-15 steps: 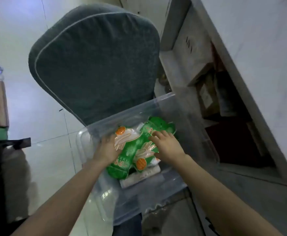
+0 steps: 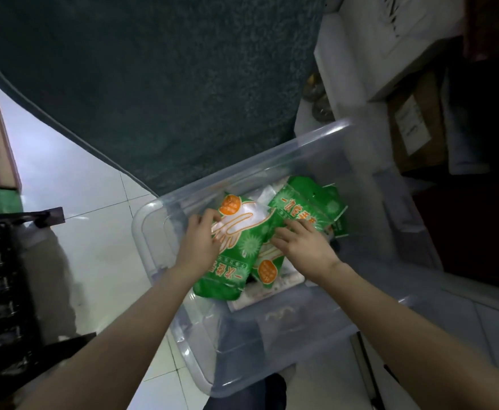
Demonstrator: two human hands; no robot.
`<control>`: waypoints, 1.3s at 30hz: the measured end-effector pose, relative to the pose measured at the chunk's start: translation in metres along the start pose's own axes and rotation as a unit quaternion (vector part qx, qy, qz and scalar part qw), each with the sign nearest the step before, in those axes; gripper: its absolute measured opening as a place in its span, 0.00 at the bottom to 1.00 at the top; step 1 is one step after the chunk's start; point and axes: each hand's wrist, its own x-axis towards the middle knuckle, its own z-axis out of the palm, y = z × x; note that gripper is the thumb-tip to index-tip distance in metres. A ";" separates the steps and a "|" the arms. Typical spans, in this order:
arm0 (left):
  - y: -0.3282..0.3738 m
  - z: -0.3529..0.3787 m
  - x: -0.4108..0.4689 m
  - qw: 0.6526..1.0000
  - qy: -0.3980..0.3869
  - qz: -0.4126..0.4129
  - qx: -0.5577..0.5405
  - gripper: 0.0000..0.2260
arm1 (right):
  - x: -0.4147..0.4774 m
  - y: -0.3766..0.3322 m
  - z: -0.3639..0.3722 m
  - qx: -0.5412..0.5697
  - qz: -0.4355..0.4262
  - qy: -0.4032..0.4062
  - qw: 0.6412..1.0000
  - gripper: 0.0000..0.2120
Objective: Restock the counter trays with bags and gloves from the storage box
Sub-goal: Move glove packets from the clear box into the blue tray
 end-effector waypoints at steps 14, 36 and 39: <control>0.081 -0.009 0.018 0.964 -0.130 -0.013 -0.230 0.05 | 0.004 0.008 -0.061 0.156 0.077 0.159 0.972 0.11; 0.054 -0.003 0.045 0.991 -0.129 0.009 0.038 0.23 | -0.020 0.065 0.011 0.142 0.097 -0.043 0.984 0.28; 0.048 -0.002 0.043 0.993 -0.118 0.012 0.017 0.23 | -0.003 0.049 0.018 0.102 0.082 -0.052 0.990 0.24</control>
